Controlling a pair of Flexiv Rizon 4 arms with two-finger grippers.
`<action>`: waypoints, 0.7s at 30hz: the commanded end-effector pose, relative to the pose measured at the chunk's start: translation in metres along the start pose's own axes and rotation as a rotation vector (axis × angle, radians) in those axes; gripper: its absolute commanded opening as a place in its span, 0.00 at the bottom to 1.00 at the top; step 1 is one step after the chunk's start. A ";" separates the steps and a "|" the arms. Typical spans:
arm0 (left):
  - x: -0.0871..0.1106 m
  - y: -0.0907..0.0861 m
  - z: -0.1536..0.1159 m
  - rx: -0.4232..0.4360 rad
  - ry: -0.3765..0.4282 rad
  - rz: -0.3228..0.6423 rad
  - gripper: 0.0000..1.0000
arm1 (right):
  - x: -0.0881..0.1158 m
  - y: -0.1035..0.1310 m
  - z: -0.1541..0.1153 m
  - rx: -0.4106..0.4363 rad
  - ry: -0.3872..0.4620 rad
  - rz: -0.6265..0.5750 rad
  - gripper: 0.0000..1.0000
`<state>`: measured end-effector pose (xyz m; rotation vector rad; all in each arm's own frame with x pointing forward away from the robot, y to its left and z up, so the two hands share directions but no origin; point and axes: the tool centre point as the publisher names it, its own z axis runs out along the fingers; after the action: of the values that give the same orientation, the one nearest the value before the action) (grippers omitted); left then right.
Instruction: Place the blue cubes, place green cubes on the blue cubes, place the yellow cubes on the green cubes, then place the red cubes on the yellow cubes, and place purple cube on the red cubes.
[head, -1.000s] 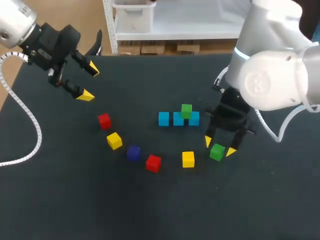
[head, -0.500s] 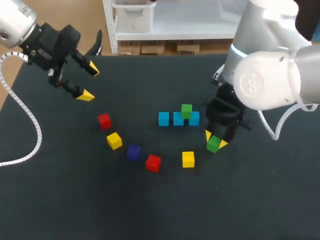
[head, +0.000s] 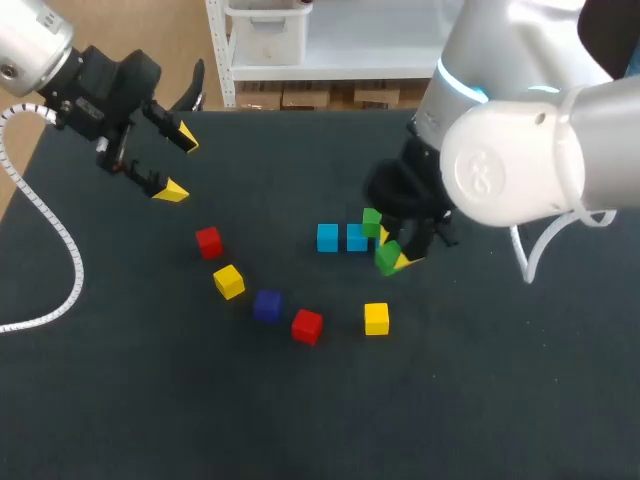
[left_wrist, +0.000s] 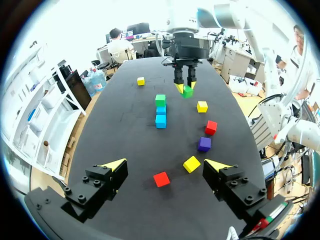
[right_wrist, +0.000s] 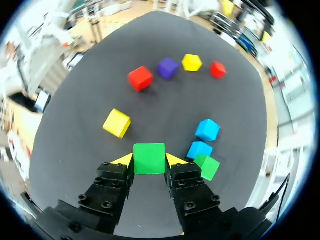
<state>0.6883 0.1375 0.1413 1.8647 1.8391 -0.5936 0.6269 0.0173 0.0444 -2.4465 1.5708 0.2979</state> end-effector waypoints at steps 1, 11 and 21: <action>0.001 0.000 0.000 -0.001 -0.003 0.003 1.00 | -0.014 0.007 0.003 0.083 -0.034 0.200 0.00; 0.001 0.000 0.000 -0.001 -0.003 0.003 1.00 | -0.060 0.009 0.022 0.110 -0.104 0.302 0.00; 0.001 0.000 0.000 -0.001 -0.003 0.003 1.00 | -0.074 0.002 0.042 0.102 -0.086 0.339 0.00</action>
<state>0.6883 0.1375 0.1413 1.8647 1.8391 -0.5936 0.5886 0.0871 0.0297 -2.0474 1.8931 0.3777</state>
